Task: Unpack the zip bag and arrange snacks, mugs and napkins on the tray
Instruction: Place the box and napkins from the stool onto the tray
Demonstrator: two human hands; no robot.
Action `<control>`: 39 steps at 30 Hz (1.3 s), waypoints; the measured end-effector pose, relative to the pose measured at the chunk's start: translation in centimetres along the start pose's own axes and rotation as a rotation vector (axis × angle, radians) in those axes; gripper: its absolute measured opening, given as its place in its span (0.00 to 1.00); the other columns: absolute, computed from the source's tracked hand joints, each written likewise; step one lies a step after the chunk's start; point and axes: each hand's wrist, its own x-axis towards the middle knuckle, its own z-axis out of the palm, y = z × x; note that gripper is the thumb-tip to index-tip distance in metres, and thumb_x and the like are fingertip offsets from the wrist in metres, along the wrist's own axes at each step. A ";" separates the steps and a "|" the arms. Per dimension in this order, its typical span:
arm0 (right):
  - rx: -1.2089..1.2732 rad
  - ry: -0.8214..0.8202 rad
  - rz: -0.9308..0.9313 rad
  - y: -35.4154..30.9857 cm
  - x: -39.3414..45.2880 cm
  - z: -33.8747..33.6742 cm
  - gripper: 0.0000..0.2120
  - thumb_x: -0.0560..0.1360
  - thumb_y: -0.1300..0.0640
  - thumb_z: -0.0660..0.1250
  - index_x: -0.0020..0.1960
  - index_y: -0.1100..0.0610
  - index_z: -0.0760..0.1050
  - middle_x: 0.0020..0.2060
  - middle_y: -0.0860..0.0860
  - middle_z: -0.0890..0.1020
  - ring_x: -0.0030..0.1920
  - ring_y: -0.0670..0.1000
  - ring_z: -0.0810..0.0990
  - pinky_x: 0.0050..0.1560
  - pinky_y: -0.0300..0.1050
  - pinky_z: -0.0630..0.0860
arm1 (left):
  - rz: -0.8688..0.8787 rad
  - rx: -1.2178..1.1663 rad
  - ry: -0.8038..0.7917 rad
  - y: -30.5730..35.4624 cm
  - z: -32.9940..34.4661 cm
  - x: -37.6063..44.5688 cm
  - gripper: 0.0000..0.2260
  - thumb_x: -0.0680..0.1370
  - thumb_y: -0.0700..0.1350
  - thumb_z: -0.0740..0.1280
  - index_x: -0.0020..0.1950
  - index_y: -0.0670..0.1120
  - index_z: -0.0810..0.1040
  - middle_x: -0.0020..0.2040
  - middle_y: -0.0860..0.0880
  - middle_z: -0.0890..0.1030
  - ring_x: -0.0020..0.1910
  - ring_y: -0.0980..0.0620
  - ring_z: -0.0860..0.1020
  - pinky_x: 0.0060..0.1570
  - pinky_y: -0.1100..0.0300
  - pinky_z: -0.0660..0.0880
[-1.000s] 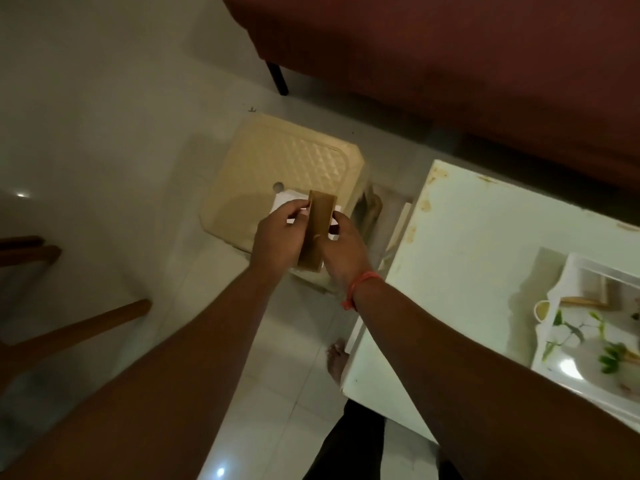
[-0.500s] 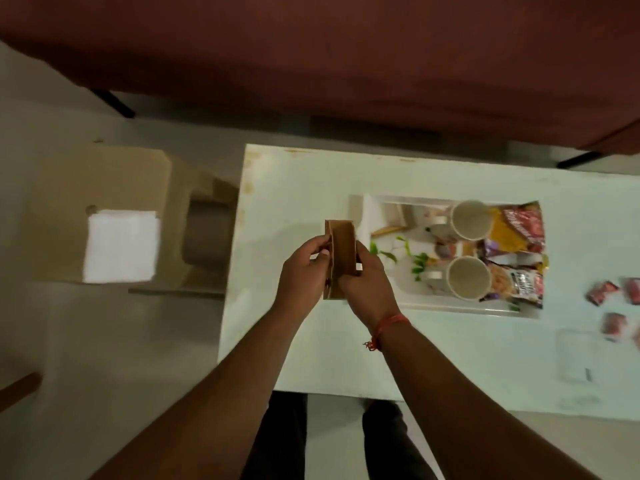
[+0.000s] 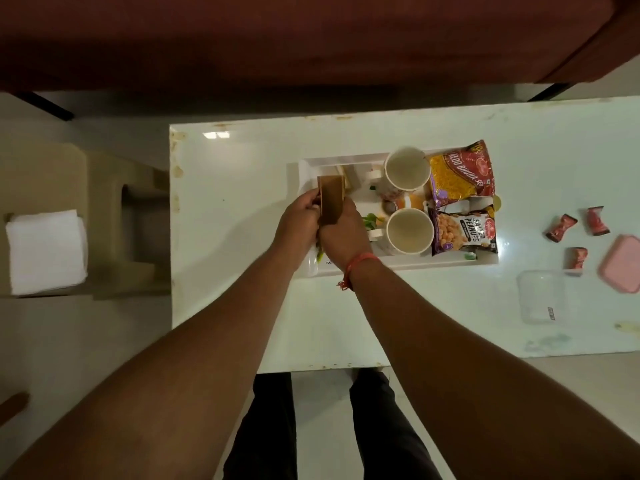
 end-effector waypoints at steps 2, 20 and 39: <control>-0.006 -0.006 -0.009 -0.2 0.2 0.1 0.24 0.72 0.63 0.63 0.68 0.53 0.70 0.51 0.53 0.82 0.50 0.54 0.82 0.49 0.49 0.80 | 0.001 0.006 0.000 0.0 0.1 0.2 0.23 0.80 0.34 0.55 0.70 0.51 0.74 0.61 0.47 0.80 0.58 0.47 0.79 0.60 0.48 0.77; -0.170 0.083 -0.222 -1.2 -5.7 5.9 0.36 0.72 0.67 0.60 0.78 0.53 0.57 0.74 0.51 0.67 0.74 0.51 0.66 0.71 0.48 0.68 | 0.199 0.142 0.290 -4.8 -11.0 -2.1 0.14 0.80 0.36 0.60 0.59 0.51 0.77 0.56 0.49 0.82 0.54 0.50 0.82 0.62 0.47 0.77; -0.412 -0.481 -0.104 -9.2 -4.4 38.8 0.26 0.77 0.50 0.67 0.71 0.61 0.68 0.65 0.59 0.77 0.62 0.58 0.77 0.55 0.45 0.72 | -0.055 0.615 0.812 -13.1 -47.7 -2.1 0.13 0.79 0.44 0.64 0.60 0.39 0.75 0.61 0.37 0.74 0.60 0.36 0.73 0.60 0.47 0.69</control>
